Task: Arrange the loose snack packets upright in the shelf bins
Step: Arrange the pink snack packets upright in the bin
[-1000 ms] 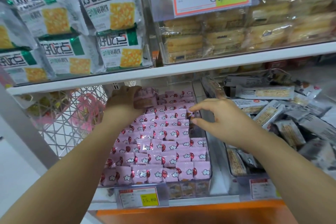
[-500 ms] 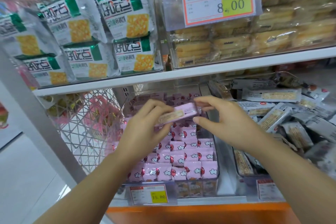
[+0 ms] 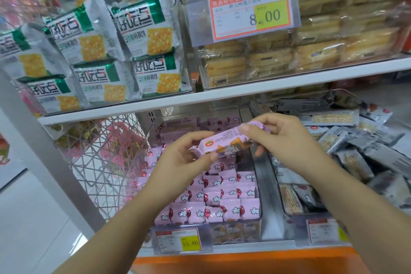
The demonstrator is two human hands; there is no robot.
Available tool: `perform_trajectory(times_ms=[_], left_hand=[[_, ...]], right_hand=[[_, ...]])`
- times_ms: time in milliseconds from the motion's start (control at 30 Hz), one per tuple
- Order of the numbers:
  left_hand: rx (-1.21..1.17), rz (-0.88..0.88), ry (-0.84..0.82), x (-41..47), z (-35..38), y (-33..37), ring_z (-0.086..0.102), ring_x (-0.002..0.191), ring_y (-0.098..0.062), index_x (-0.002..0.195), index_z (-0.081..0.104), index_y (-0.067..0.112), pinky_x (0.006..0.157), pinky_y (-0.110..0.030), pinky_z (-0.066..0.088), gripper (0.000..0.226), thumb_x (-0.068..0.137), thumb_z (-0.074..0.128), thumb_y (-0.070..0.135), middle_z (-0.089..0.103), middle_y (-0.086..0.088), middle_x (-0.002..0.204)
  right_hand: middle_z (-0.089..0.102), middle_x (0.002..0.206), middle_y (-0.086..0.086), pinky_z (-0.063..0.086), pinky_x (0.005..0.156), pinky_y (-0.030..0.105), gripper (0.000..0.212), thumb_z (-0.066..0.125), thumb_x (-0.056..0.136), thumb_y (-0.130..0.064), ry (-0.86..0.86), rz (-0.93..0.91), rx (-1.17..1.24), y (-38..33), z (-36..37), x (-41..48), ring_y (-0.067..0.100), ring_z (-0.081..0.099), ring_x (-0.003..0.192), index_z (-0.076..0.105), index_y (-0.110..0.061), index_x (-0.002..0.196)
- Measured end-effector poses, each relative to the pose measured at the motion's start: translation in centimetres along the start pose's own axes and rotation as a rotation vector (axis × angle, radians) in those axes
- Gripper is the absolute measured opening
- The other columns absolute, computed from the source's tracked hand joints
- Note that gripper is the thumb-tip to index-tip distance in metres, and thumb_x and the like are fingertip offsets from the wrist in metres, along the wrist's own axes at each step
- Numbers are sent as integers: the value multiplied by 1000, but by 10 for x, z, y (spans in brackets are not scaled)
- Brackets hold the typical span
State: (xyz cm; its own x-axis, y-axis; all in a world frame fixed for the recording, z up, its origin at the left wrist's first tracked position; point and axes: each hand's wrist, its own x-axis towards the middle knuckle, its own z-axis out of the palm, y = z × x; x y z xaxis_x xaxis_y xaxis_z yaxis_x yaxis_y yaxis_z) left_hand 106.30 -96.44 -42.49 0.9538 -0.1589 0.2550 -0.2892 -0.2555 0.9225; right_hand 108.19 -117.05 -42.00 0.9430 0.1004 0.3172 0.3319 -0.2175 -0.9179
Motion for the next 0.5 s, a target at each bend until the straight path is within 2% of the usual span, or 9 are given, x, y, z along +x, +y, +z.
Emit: perform_trajectory(times_ms=[67,133,200,233,300,367,433,500], left_hand=[[-40,-33,47,1,0,-2,63,70,-10,105,66,25,72,-33,52,27,79,73,21,70,16,96],[-61,-77,35,3,-2,-4,63,77,-8,104,67,25,76,-32,53,31,75,73,30,71,14,95],[-115,-100,11,4,0,-4,65,80,-7,103,67,24,75,-28,53,34,70,69,30,72,12,93],[-174,-107,30,5,2,-4,66,81,-8,102,67,23,74,-27,54,34,68,68,28,72,10,91],[-337,-97,126,8,4,1,67,79,-11,97,65,19,70,-25,56,30,67,67,24,72,5,85],[-423,-61,250,12,3,5,67,78,-11,89,61,18,67,-22,55,21,70,67,23,71,4,81],[-284,-25,339,15,-1,5,67,82,-15,88,60,21,69,-22,55,21,72,70,27,70,-1,84],[-6,14,345,19,-1,2,64,77,-20,94,63,23,70,-29,55,21,77,74,29,68,-11,84]], right_hand=[[72,74,-1,42,56,15,42,59,67,-60,-3,-37,-12,-2,0,-1,10,65,60,68,-22,83],[72,77,-8,47,62,13,32,62,69,-53,-25,-42,14,-3,-1,-1,6,66,65,68,-25,85],[72,83,-11,49,69,15,17,68,78,-38,-28,-29,52,-2,-3,0,3,66,73,67,-27,90],[72,87,-12,49,73,15,17,70,79,-33,-20,-20,61,-1,-4,0,2,66,80,65,-29,95],[71,93,-12,48,78,16,26,71,80,-30,-13,-4,22,1,-5,-1,0,65,86,59,-35,102],[69,90,-10,46,73,15,27,71,81,-26,-7,-5,-54,2,-4,-1,0,62,79,58,-35,103],[67,92,-11,45,72,14,23,71,82,-21,5,-20,-146,4,-4,-1,1,60,77,60,-33,98],[66,97,-14,46,79,16,19,70,83,-23,-23,-36,-309,6,-5,-1,-1,60,83,64,-31,99]])
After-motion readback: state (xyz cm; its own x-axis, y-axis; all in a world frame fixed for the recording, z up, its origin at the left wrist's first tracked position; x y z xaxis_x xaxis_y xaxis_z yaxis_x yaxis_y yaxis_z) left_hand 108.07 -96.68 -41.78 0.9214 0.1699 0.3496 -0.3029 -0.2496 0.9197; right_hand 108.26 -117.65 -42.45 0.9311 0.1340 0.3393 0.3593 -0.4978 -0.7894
